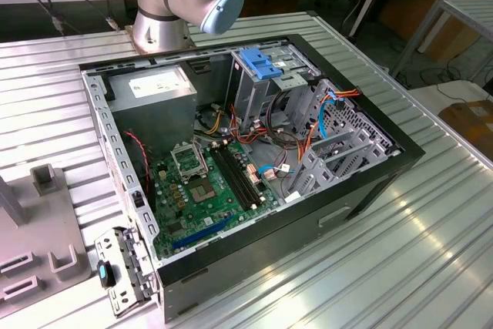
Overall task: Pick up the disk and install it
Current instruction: 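Pick up the disk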
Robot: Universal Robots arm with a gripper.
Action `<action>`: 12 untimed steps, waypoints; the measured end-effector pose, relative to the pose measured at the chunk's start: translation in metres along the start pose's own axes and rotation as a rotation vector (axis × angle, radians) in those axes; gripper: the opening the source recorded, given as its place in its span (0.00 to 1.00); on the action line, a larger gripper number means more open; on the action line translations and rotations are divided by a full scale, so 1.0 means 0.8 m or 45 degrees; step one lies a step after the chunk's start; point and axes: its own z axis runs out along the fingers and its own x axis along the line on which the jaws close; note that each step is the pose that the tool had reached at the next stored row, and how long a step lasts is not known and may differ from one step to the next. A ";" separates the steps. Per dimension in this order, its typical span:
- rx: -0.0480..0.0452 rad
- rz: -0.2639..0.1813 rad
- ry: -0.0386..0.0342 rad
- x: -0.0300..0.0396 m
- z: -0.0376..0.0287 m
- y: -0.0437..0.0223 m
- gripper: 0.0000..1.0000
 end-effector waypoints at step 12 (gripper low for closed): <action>-0.006 -0.232 0.0105 0.0000 0.0000 0.0000 0.11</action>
